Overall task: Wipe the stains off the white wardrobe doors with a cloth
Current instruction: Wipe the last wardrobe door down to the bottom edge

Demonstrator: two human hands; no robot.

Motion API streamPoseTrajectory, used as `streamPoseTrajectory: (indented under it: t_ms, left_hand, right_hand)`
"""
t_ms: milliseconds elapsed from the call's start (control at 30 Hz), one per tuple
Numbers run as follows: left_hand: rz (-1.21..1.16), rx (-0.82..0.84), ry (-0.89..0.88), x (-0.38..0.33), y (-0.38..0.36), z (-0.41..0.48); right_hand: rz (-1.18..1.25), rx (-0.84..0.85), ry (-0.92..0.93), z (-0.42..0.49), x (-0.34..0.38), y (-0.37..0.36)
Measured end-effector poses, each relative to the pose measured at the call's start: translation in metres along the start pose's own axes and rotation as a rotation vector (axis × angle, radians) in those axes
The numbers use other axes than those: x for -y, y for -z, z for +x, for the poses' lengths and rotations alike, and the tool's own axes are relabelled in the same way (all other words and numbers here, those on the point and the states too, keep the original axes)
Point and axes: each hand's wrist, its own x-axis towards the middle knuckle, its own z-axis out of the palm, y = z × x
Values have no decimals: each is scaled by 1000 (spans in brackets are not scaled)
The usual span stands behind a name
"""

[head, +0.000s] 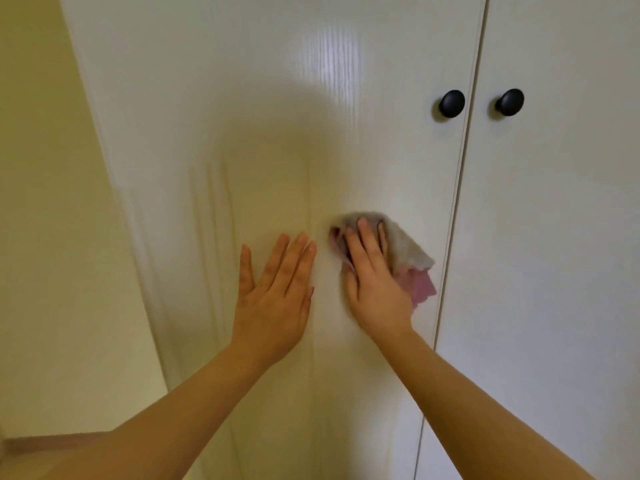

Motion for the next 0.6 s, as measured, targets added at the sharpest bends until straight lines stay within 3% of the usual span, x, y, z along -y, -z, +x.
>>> streamPoseTrajectory:
  t_ms: [100,233,333,467,533,600]
  left_hand:
    - [10,-50,43,19,8,15]
    - [27,-92,57,40,15,43]
    - [30,-112,116,51,17,57]
    - [39,-92,107,58,19,57]
    - [53,-82,108,62,22,56]
    - [54,-89,133,66,23,58]
  right_hand:
    - [-24,-74,-38,85,13,23]
    - [-50,-157,46,154,20,31]
    - [-40,-106,237,129,18,10]
    - [43,103,477,64,-7,1]
    - [69,74,488,87,0,11]
    - [99,-37,343,125,17,18]
